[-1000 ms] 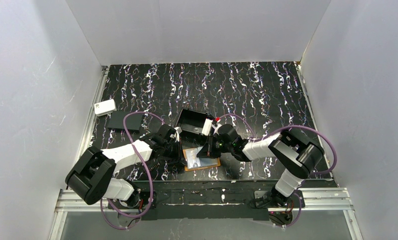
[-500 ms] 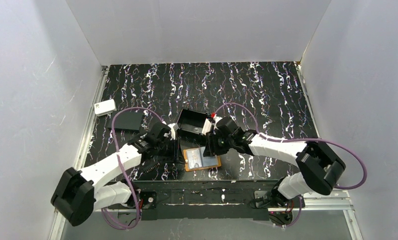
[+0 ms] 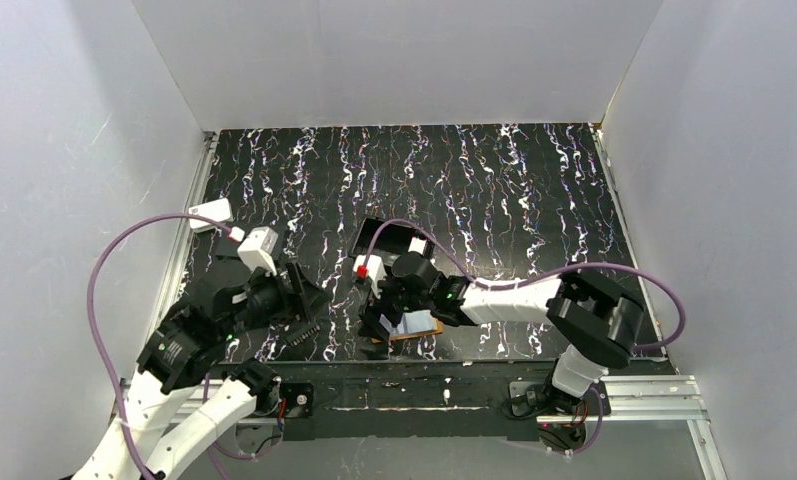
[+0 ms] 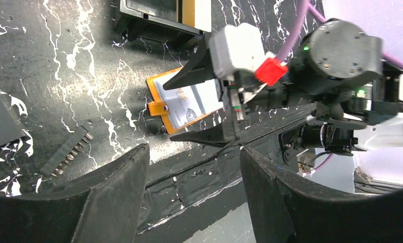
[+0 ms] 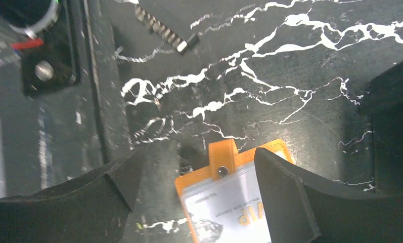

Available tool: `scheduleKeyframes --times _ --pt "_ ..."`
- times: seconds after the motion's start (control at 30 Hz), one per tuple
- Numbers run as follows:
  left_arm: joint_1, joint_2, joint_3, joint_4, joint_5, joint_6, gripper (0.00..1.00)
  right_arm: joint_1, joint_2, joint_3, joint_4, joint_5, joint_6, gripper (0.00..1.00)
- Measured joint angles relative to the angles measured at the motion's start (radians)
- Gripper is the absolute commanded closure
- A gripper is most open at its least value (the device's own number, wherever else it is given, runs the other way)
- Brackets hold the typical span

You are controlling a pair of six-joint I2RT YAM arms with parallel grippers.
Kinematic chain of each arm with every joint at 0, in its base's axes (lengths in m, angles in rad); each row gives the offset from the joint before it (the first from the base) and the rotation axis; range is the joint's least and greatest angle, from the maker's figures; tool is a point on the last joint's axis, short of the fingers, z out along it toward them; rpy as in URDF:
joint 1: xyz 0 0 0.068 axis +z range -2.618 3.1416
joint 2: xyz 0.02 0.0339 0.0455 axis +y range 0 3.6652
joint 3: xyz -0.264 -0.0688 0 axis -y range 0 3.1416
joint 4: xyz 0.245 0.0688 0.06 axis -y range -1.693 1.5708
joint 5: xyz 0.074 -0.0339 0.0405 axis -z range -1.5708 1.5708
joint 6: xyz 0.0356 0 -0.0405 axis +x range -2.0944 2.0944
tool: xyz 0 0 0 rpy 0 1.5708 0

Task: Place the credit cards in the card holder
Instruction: Close the card holder at the center of the board.

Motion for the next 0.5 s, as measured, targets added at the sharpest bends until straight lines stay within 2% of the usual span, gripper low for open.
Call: scheduleKeyframes --times 0.37,0.5 --pt "0.000 -0.073 0.015 -0.080 -0.030 0.017 0.34 0.019 0.103 0.002 0.005 -0.018 -0.382 0.21" --pt "0.000 -0.086 0.015 -0.088 -0.029 0.017 0.34 0.019 0.135 0.011 0.002 -0.009 -0.469 0.30"
